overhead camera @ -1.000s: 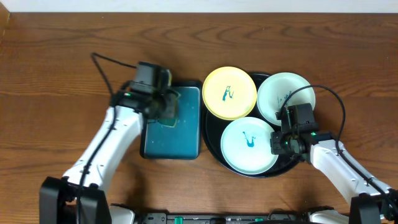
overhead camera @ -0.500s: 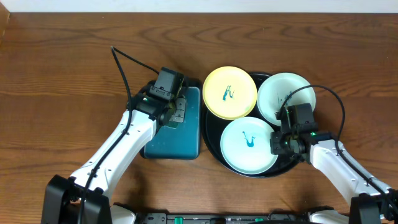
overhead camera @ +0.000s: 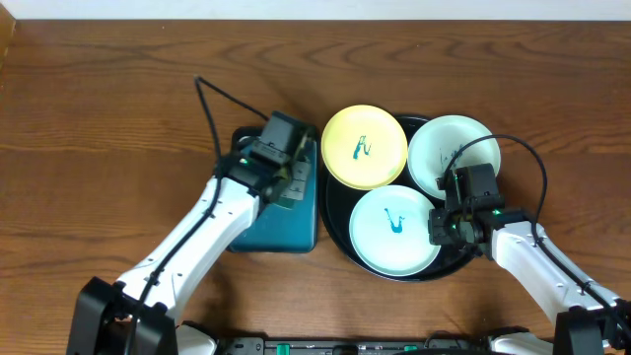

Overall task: Clean dirty plates on tray and stack at the side
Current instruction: 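Carry the sponge with the left gripper onto the front pale green plate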

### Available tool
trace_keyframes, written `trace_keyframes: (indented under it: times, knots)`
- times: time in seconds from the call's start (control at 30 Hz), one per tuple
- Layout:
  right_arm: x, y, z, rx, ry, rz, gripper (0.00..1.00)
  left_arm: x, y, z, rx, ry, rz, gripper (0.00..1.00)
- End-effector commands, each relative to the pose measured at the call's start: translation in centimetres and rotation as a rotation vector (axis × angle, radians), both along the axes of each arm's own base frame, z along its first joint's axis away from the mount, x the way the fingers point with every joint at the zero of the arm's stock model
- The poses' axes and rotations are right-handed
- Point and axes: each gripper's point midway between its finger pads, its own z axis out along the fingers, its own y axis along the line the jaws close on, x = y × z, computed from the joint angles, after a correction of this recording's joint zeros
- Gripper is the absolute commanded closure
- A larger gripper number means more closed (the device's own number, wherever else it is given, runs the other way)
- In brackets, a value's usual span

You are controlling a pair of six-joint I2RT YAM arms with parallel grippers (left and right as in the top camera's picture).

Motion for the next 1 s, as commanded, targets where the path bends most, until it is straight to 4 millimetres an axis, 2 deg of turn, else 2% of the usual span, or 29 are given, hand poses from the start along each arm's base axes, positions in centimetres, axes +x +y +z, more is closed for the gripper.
trace_keyframes:
  times: [0.0, 0.1, 0.23, 0.37, 0.47, 0.67, 0.8, 0.97]
  knots:
    - [0.2, 0.4, 0.1, -0.001, -0.001, 0.016, 0.99, 0.7, -3.9, 3.7, -0.111, -0.059, -0.077, 0.93]
    - [0.1, 0.4, 0.0, -0.001, 0.002, 0.017, 0.99, 0.7, -6.1, 5.1, -0.174, -0.08, -0.102, 0.93]
    - [0.1, 0.4, 0.0, -0.001, 0.002, 0.019, 0.99, 0.1, -9.7, 6.0, -0.292, -0.087, -0.145, 0.93]
    - [0.0, 0.4, 0.0, -0.001, 0.004, 0.019, 0.99, -0.1, -12.9, 5.3, -0.356, -0.076, -0.14, 0.92]
    - [-0.1, 0.4, 0.0, -0.003, 0.011, 0.019, 0.99, -0.6, -15.2, 3.6, -0.374, -0.043, -0.155, 0.93]
    - [-0.1, 0.4, 0.0, -0.003, 0.011, 0.019, 0.99, -2.5, -18.7, -1.6, -0.358, 0.067, -0.161, 0.93]
    - [-0.2, 0.4, -0.1, -0.003, 0.014, 0.019, 0.99, -4.0, -21.0, -3.6, -0.373, 0.113, -0.22, 0.93]
    - [-0.2, 0.4, -0.1, -0.004, 0.014, 0.019, 0.99, -5.5, -22.8, -5.8, -0.357, 0.138, -0.265, 0.93]
